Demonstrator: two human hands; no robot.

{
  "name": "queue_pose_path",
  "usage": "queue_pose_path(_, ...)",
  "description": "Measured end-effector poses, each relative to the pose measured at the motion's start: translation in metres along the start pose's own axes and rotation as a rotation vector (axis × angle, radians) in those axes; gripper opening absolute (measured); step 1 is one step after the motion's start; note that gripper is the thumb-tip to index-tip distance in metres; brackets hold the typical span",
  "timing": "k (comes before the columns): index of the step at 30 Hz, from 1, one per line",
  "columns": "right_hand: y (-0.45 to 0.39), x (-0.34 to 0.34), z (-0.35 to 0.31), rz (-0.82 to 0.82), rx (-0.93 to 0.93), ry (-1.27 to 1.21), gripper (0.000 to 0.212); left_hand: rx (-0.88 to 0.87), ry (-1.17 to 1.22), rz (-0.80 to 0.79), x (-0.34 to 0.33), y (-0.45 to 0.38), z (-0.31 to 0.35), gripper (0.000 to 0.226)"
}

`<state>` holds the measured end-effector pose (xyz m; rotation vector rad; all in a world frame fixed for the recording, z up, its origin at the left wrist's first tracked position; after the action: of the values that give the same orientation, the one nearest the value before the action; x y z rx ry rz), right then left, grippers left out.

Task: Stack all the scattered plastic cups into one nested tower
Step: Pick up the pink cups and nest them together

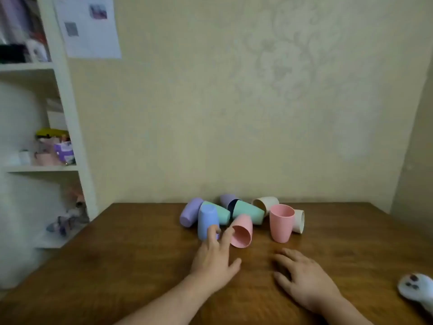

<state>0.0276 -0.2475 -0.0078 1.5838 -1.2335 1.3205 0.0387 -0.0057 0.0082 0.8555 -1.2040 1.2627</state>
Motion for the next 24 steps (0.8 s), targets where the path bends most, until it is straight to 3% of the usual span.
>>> queue_pose_path(4,-0.005,-0.004,0.004,-0.024,-0.010,0.009,0.067,-0.114,-0.273,0.189,0.020,-0.036,0.022,0.064)
queue_pose_path(9,-0.012,-0.008,0.013,-0.036,-0.026,-0.001,0.071,-0.039,-0.311,0.060,0.012,-0.072,0.043,0.068)
queue_pose_path(13,-0.012,-0.009,0.016,-0.034,-0.022,0.010,0.069,-0.004,-0.218,0.046,-0.004,-0.074,0.041,0.071)
queue_pose_path(18,-0.013,-0.005,0.018,-0.046,-0.030,0.005,0.067,0.021,0.031,0.100,0.026,-0.065,0.030,0.094)
queue_pose_path(22,-0.011,-0.003,0.013,-0.081,-0.035,0.008,0.064,-0.009,0.225,0.092,0.051,-0.070,0.024,0.076)
queue_pose_path(24,-0.011,-0.001,0.011,-0.080,-0.033,0.003,0.064,-0.005,0.275,0.015,0.052,-0.076,0.021,0.085)
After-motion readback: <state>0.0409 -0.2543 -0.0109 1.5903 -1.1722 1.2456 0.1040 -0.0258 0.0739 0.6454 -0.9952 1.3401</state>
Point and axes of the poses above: each hand's wrist, its own y-axis away from the middle knuckle, its own x-axis out of the back of the hand, z = x × y, the point moved 4 cm from there along -y, towards the middle knuckle, and after that the axes turned 4 degrees about -z, right-handed, at the moved point
